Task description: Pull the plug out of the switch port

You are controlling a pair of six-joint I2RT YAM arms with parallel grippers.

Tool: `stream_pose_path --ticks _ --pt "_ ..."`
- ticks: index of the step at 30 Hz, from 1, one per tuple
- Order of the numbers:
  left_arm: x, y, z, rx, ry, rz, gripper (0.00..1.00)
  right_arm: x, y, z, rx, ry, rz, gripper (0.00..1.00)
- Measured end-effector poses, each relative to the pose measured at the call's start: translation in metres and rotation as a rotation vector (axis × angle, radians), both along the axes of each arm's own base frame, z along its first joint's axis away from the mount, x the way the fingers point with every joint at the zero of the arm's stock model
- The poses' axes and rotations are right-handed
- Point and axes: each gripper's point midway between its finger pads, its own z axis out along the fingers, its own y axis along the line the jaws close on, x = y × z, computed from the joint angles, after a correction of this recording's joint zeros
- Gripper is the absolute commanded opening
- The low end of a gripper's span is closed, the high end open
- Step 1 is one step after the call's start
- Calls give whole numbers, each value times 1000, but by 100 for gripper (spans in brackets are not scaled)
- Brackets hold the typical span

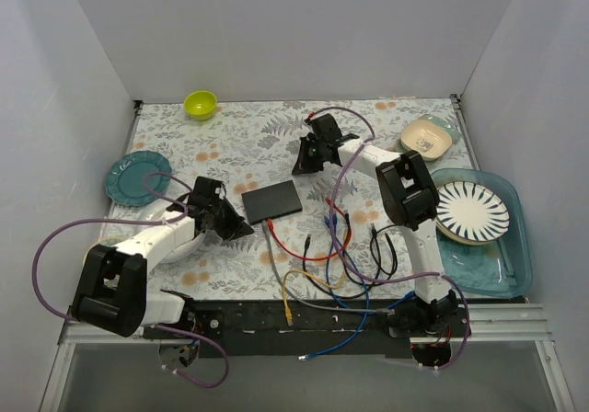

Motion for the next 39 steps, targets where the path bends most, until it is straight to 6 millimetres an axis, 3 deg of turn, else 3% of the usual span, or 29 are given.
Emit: stream_pose_path --ticks 6,12,15,22,27,30,32,35,39 --pt "-23 8 -44 57 170 5 0 4 19 1 52 -7 40 1" --pt "-14 -9 -47 -12 224 -41 0 -19 35 -1 94 -5 115 1" --pt "-3 -18 -47 -38 236 -74 3 -46 25 -2 86 -4 136 1" --pt "21 -36 -46 -104 239 -140 8 -100 -19 -4 43 26 103 1" --pt "31 -43 -45 -127 229 -165 13 -100 -31 -4 18 26 73 1" --pt "43 -44 -43 -115 196 -159 25 -95 -42 -2 -12 18 33 1" --pt "50 -42 -40 -93 164 -148 31 -95 -53 5 -40 -6 0 1" --pt "61 -31 -34 -25 97 -112 40 -95 -60 40 -21 -80 -10 1" --pt "76 -18 -11 8 -18 -70 44 -98 -41 92 120 -164 63 1"
